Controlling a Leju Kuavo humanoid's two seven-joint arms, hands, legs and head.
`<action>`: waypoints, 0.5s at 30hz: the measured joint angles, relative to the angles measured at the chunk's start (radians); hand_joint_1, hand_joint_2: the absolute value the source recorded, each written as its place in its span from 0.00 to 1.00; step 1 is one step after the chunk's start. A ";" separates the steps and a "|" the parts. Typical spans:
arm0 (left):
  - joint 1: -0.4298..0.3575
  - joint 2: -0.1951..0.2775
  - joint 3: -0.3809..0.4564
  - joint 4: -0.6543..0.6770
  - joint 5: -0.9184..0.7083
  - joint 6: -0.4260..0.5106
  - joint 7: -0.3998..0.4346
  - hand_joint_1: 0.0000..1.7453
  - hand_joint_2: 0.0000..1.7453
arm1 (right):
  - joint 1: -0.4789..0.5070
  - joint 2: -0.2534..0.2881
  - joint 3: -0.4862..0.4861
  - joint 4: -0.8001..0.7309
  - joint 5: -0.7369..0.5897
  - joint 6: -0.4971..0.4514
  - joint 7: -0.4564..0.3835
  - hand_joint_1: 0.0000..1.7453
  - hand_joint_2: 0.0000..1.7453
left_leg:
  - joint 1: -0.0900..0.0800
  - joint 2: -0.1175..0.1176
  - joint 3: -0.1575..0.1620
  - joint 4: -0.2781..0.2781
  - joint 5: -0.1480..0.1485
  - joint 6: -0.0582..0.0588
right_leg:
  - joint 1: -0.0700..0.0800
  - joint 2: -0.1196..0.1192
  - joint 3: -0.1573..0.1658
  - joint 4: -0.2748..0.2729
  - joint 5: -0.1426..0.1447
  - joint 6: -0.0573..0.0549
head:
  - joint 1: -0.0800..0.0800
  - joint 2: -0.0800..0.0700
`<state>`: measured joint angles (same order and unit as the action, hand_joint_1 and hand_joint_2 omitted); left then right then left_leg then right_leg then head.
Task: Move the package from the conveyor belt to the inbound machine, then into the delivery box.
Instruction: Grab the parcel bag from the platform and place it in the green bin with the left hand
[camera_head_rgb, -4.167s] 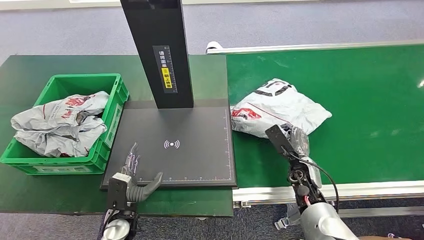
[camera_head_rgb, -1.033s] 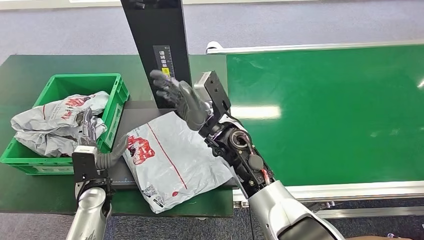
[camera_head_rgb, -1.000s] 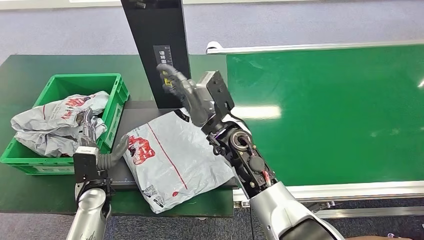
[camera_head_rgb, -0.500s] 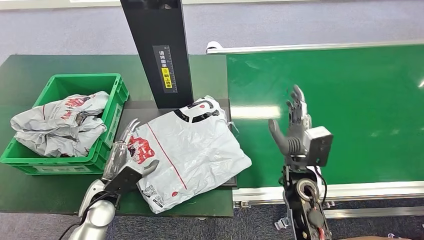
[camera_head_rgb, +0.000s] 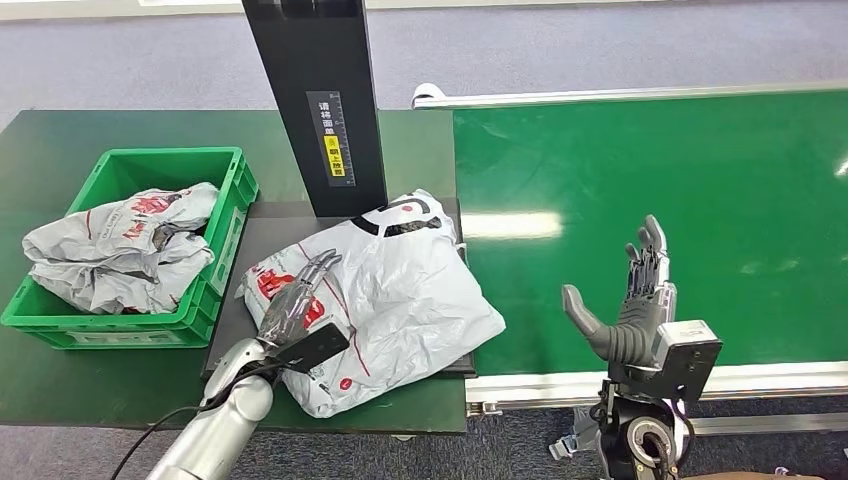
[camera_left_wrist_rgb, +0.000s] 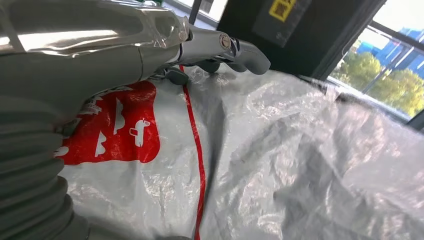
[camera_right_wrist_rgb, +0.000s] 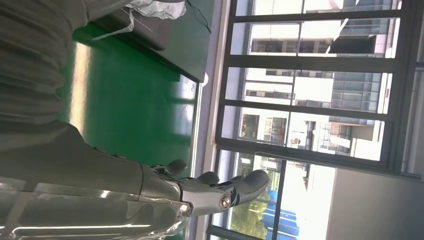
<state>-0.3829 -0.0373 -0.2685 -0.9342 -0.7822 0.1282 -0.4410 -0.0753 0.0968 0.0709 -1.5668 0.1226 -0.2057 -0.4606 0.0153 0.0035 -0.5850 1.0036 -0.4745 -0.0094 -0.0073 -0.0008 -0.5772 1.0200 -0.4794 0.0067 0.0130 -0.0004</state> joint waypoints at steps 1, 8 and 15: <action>-0.022 -0.003 -0.012 0.037 -0.011 0.008 0.002 0.00 1.00 | 0.001 0.000 -0.001 -0.002 -0.002 -0.002 -0.001 0.00 1.00 | 0.000 0.000 0.000 0.000 0.000 0.000 | 0.000 0.000 0.000 0.000 0.000 0.000 | 0.000 0.000; -0.126 -0.025 -0.066 0.210 -0.045 0.038 0.003 0.00 1.00 | 0.005 0.000 -0.011 -0.008 -0.006 -0.008 -0.006 0.00 1.00 | 0.000 -0.002 0.004 0.000 0.000 0.000 | 0.000 -0.002 0.005 0.000 0.000 0.000 | 0.000 0.000; -0.196 -0.050 -0.135 0.338 -0.115 0.089 0.023 0.00 1.00 | 0.017 0.008 -0.025 -0.028 -0.009 -0.013 -0.013 0.00 1.00 | -0.001 -0.006 0.013 -0.001 0.000 0.000 | -0.001 -0.007 0.016 0.000 -0.002 0.001 | 0.000 0.000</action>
<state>-0.5793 -0.0869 -0.4033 -0.5961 -0.8975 0.2169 -0.4176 -0.0587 0.1045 0.0458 -1.5945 0.1133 -0.2189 -0.4738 0.0142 -0.0026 -0.5724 1.0029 -0.4746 -0.0091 -0.0083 -0.0081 -0.5613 1.0196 -0.4810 0.0074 0.0129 -0.0003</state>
